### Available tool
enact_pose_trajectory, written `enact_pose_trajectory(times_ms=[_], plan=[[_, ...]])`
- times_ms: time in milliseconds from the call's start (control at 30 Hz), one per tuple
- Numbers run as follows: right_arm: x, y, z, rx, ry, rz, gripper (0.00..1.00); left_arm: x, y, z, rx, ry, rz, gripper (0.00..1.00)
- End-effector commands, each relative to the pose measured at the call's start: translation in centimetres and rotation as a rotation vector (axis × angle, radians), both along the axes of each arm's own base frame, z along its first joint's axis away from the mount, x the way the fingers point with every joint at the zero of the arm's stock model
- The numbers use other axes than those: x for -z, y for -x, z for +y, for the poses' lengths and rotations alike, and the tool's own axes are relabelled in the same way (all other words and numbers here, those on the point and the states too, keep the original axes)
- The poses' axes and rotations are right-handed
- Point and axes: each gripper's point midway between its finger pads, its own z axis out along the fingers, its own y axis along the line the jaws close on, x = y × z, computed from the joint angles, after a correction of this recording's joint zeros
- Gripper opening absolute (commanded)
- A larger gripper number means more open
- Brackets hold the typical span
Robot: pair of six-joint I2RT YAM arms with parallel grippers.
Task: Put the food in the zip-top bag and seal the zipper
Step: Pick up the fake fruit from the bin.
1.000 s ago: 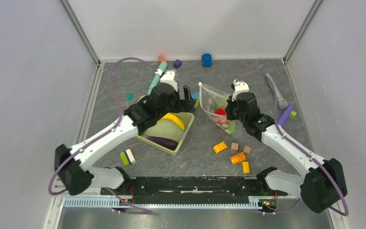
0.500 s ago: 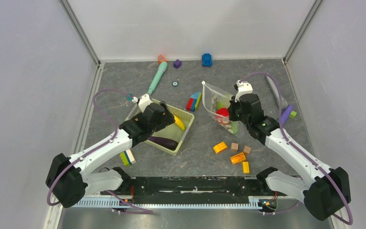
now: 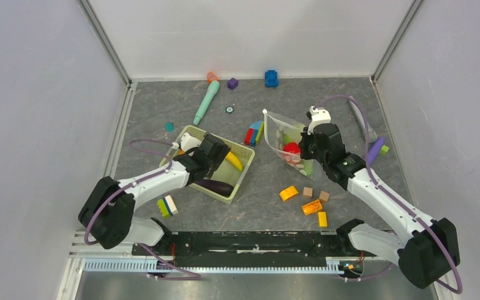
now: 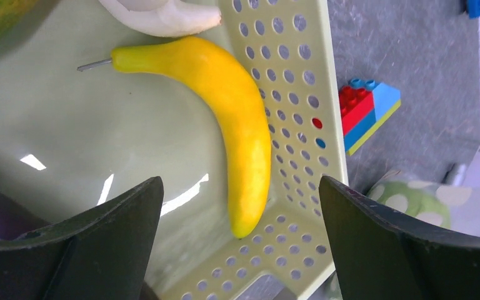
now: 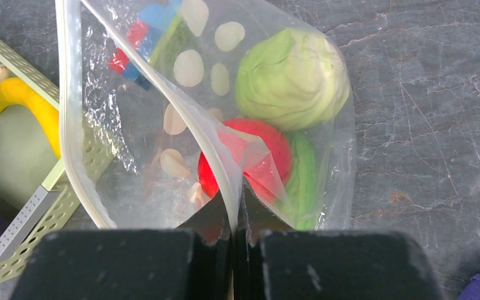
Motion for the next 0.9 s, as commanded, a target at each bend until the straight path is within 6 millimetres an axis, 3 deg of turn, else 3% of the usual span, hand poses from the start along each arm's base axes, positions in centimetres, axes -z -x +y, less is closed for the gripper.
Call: enact_pose_trajectory(times_ms=[0,300,867], plan=[[-0.6,-0.3,-0.4,0.018,0.012,-0.033,0.04,-0.7,-2.8,0.0,-0.175,0.127,-0.073,0.98],[-0.6,-0.2,-0.9,0.027,0.033,-0.038,0.04,2.2,-3.9,0.7,-0.253,0.104,-0.008,0.84],[-0.7,0.3,-1.2,0.032,0.028,-0.042,0.04,4.6,-4.7,1.1,-0.31,0.035,0.051,0.65]])
